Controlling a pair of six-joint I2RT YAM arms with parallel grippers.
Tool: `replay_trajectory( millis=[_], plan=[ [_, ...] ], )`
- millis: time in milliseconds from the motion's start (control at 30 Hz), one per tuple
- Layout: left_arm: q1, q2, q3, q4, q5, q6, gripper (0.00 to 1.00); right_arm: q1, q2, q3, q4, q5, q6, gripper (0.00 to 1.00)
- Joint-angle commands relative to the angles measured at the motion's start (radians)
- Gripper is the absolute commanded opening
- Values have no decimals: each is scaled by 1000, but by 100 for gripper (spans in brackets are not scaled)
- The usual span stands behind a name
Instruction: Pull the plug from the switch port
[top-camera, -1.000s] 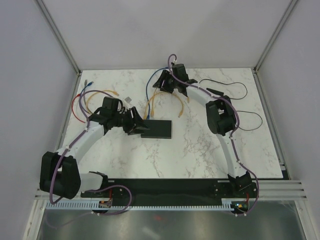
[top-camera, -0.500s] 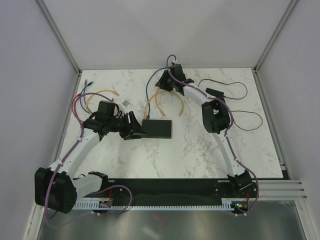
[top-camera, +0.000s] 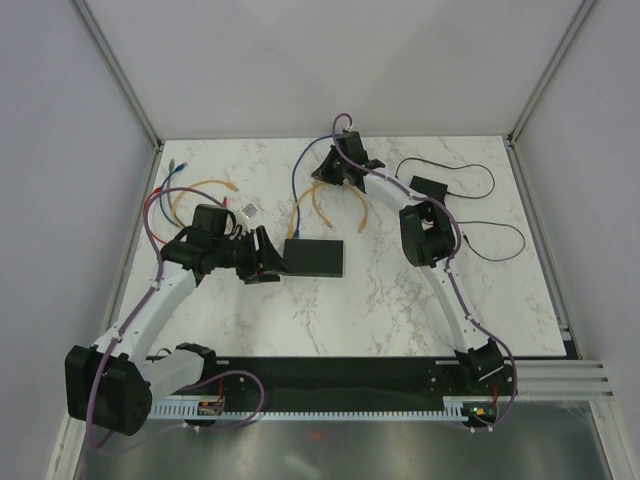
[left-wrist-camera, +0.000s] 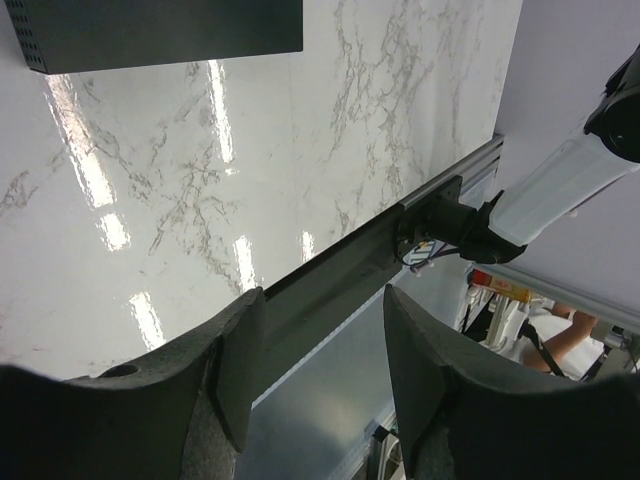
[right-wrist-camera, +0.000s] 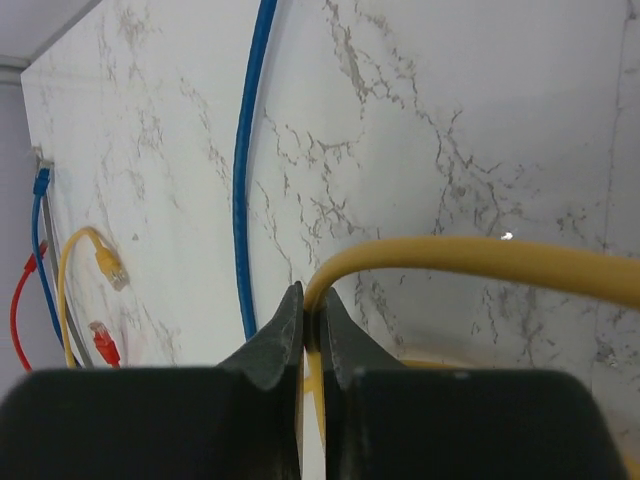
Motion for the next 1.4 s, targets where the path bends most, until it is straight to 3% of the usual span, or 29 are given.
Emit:
replay_trajectory(
  millis=[0,200,267,433,667,833,967,1367],
  plan=[
    [1,-14,43,-16,14,20,60,3,-63,20,-5,-60,15,0],
    [4,38,153,-1,45,-1,66,-7,-333,-197,-13,-195,-109,0],
    [5,70,201,13,76,-12,73,-5,-450,-299,-17,-243,-170,0],
    [4,109,274,87,146,-58,75,-5,-680,-538,-31,-451,-322,0],
    [4,127,291,203,221,-139,73,12,-962,-869,-43,-688,-422,0],
    [1,118,241,375,304,-322,76,19,-1156,-1081,-55,-821,-482,0],
    [-40,145,219,481,329,-420,77,35,-1242,-1159,-57,-944,-497,0],
    [-234,285,288,578,314,-515,65,73,-1380,-1265,-60,-962,-471,0]
  ],
)
